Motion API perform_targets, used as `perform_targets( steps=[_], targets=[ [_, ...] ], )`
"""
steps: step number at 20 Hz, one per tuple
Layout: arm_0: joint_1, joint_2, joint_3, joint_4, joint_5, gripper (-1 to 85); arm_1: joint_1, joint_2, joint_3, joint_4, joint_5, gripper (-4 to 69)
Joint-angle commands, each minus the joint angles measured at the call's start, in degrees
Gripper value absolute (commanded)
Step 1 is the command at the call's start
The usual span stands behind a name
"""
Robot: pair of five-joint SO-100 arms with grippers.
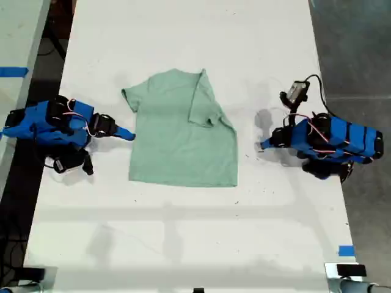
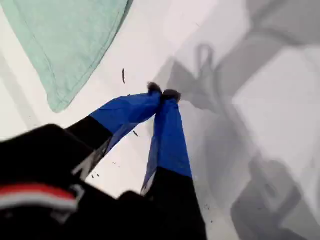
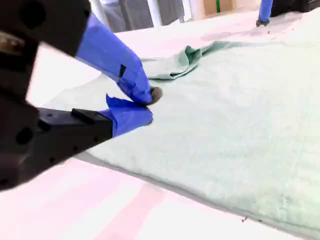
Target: Fold t shirt
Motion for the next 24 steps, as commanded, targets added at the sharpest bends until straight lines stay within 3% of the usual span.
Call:
perform_targets(
  steps=[1,9,11,14,19,24],
  targets=[
    [-8.26,0.26,1.32,-9.76,-13.45,0.1,1.76,0.18,0.97,0.09,1.49,0.3],
    [-13.36,-9.67,-19.25,1.32,-13.71,0.0,2.11,0.18,0.97,0.09,1.41,0.3],
    [-21.36,-35.77,-37.79,4.31,-3.6,0.0,2.2,0.18,0.97,0.09,1.49,0.3],
    [-35.07,-74.18,-67.5,12.57,13.71,10.0,2.2,0.18,0.97,0.0,1.49,0.3],
    [-48.78,-95.8,-74.0,5.8,22.59,14.0,1.76,0.18,0.97,0.0,1.05,0.3],
    [-54.58,-106.0,-73.04,2.64,25.84,14.2,1.58,0.18,0.97,0.0,0.62,0.2]
  ],
)
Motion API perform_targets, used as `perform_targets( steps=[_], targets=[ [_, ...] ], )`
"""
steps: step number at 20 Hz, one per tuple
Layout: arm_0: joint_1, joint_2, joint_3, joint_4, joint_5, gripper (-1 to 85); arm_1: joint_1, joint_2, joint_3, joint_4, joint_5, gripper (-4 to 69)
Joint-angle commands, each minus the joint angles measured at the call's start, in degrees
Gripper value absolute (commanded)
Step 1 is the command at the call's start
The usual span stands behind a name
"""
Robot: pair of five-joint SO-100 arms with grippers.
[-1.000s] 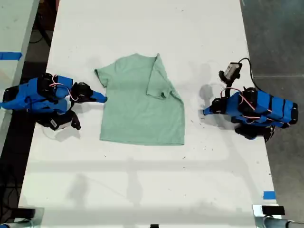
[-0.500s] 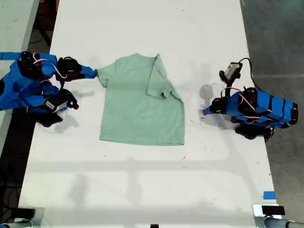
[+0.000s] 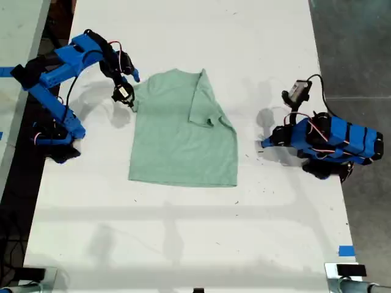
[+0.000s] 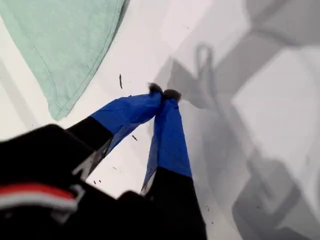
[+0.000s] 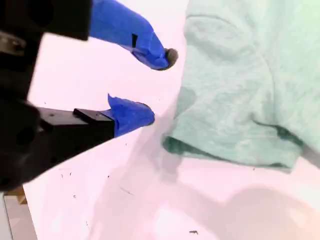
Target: Fold t shirt
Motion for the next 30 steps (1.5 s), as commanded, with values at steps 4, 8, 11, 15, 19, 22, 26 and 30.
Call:
perform_targets(
  steps=[4,8,11,15,19,22,26,30],
  targets=[
    [-1.67,-3.52,1.93,-2.11,1.67,14.5,-0.26,0.18,0.79,0.09,-0.35,0.2],
    [-2.55,-10.9,3.87,-6.5,3.78,14.5,-0.35,0.18,0.79,0.09,-0.35,0.2],
    [-1.14,-15.47,0.79,-4.57,4.31,0.1,-0.35,0.18,0.79,0.09,-0.35,0.2],
    [1.32,-16.7,-10.81,6.15,3.16,0.1,-0.09,0.18,0.79,0.09,-0.44,0.2],
    [10.9,-15.82,-35.07,23.29,-2.81,0.1,-0.09,0.18,0.79,0.09,-0.44,0.2],
    [20.21,-14.24,-42.1,23.73,-9.32,0.1,-0.09,0.18,0.79,0.09,-0.44,0.2],
    [31.03,-25.05,-51.94,19.6,-14.77,7.3,-0.09,0.18,0.79,0.09,-0.44,0.2],
    [33.84,-30.59,-53.96,11.07,-13.01,16.7,-0.26,0.18,0.7,0.09,-0.62,0.2]
  ],
)
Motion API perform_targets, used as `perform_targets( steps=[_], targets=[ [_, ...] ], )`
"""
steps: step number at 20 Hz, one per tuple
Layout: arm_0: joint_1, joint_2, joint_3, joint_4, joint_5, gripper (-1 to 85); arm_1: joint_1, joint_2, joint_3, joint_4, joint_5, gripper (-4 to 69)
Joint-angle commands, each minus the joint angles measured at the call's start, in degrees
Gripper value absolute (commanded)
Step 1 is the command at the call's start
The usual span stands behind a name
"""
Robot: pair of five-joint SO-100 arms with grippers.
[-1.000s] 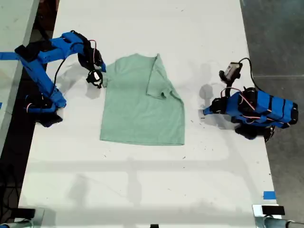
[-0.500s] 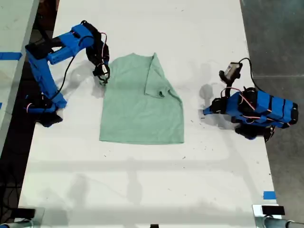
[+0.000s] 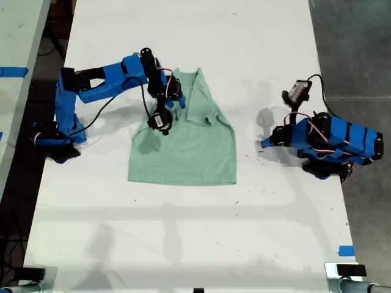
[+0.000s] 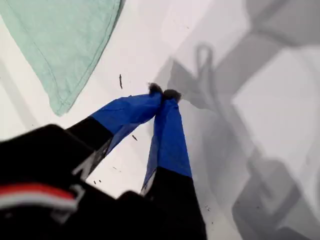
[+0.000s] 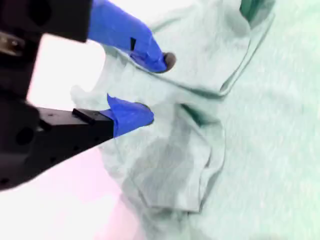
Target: Fold t shirt
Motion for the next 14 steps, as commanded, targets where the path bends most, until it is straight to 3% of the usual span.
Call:
perform_targets(
  steps=[1,3,6,8,10,14],
  targets=[
    [0.88,1.05,-3.69,-1.76,0.62,16.5,-0.26,0.18,0.7,0.09,-0.7,0.2],
    [-1.05,6.59,-3.69,2.55,0.79,0.1,-0.26,0.18,0.7,0.09,-0.7,0.2],
    [-2.11,23.73,-0.97,10.02,1.05,0.1,-0.26,0.18,0.7,0.09,-0.7,0.2],
    [1.32,41.04,7.03,10.11,-1.05,0.1,-0.26,0.18,0.7,0.09,-0.62,0.2],
    [4.66,57.83,20.21,7.21,-3.96,0.1,-0.18,0.18,0.7,0.09,-0.44,0.2],
    [12.57,101.43,69.35,-10.9,-13.71,0.1,-0.26,0.18,0.7,0.18,-0.09,0.2]
  ],
)
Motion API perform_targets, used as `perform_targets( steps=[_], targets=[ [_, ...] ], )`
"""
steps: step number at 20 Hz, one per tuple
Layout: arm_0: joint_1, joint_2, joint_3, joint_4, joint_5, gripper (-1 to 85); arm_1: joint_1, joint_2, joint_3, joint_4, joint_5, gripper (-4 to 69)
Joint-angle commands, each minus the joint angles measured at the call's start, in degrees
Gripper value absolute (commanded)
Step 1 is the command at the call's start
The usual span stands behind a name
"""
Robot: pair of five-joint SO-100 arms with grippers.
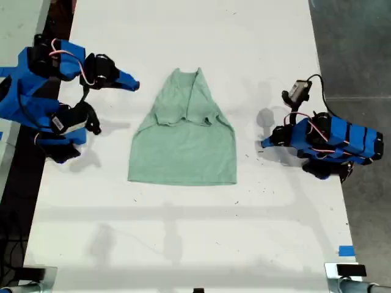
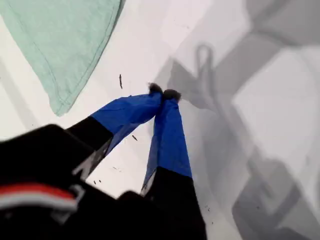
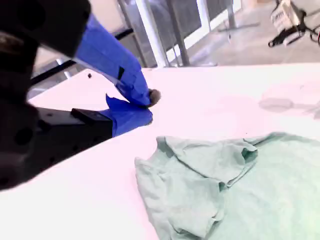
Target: Fold t shirt
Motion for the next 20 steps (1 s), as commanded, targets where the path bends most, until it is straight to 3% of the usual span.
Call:
perform_targets(
  steps=[1,3,6,14,20],
  targets=[
    [6.94,36.04,37.97,-12.3,-7.29,0.0,-0.26,0.18,0.7,0.18,-0.09,0.2],
    [10.9,55.81,60.03,-19.25,-6.24,0.0,0.0,0.18,0.7,0.18,-0.18,0.2],
    [9.32,60.12,78.13,-22.5,-1.14,0.0,-0.18,0.18,0.7,0.18,0.0,0.2],
    [7.73,60.12,77.78,-17.31,-8.26,0.1,-0.62,0.18,0.7,0.26,0.7,0.2],
    [6.5,60.12,77.78,-16.35,-8.7,0.1,-0.62,0.18,0.7,0.26,0.7,0.2]
  ],
)
